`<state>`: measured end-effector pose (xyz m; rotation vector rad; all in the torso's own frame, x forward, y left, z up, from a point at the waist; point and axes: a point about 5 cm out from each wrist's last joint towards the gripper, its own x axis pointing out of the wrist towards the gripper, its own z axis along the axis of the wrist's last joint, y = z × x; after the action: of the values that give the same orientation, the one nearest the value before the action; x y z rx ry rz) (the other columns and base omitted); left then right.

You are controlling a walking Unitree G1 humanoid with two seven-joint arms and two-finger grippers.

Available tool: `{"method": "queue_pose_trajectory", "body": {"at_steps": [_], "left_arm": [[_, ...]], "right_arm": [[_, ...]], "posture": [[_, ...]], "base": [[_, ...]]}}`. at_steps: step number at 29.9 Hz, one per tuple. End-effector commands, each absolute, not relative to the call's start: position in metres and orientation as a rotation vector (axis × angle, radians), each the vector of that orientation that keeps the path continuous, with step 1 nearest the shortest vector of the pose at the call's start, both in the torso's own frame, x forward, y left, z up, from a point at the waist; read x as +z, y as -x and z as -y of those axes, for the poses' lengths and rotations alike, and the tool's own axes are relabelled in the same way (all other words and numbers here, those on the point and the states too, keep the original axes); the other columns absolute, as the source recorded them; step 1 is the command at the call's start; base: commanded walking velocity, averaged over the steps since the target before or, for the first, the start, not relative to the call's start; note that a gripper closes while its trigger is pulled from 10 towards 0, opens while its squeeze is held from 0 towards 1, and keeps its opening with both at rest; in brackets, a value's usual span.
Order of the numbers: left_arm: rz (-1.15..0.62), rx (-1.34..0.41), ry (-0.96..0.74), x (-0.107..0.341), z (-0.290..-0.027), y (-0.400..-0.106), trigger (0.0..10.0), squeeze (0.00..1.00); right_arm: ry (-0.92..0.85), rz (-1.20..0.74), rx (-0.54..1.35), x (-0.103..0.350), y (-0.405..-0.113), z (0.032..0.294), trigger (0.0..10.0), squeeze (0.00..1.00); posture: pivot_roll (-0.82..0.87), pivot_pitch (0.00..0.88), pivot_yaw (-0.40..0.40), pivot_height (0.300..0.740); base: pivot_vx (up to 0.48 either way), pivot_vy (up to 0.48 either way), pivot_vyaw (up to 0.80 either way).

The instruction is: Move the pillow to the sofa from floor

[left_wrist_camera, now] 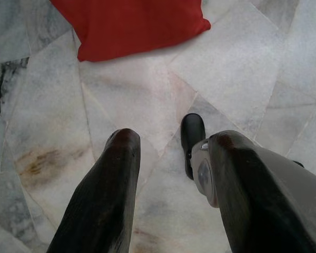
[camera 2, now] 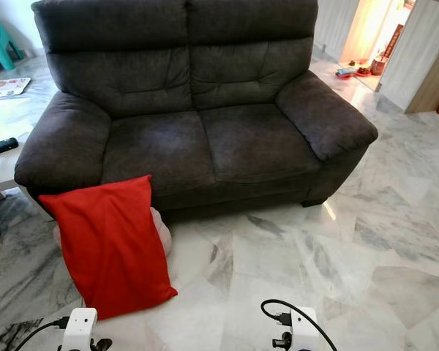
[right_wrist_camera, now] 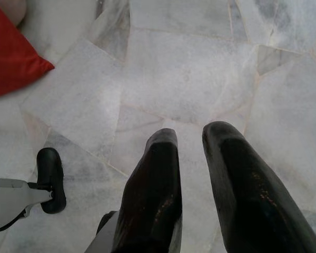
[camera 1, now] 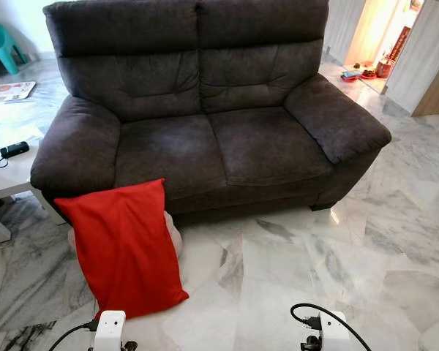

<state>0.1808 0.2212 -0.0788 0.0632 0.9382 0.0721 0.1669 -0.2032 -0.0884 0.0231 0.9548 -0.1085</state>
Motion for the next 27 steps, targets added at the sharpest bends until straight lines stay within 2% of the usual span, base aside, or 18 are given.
{"method": "queue_pose_trajectory", "body": {"at_steps": [1, 20, 27], "left_arm": [[-0.965, -0.078, -0.099, -0.0769, -0.1683, -0.2031, 10.0, 0.0], [-0.966, -0.057, -0.086, -0.0775, -0.1663, -0.2025, 10.0, 0.0], [-0.964, -0.058, -0.085, -0.0775, -0.1653, -0.2025, 10.0, 0.0]], "right_arm": [[-0.208, -0.862, -0.057, -0.0696, -0.2165, 0.1401, 10.0, 0.0], [-0.217, -0.871, -0.036, -0.0695, -0.217, 0.1384, 10.0, 0.0], [-0.231, -0.876, -0.058, -0.07, -0.2165, 0.1388, 10.0, 0.0]], "posture": [[-0.02, 0.0, -0.04, 0.74], [-0.01, 0.0, -0.045, 0.74], [-0.01, 0.0, -0.046, 0.74]], "base": [[0.0, 0.0, 0.8], [0.0, 0.0, 0.8], [0.0, 0.0, 0.17]]}}
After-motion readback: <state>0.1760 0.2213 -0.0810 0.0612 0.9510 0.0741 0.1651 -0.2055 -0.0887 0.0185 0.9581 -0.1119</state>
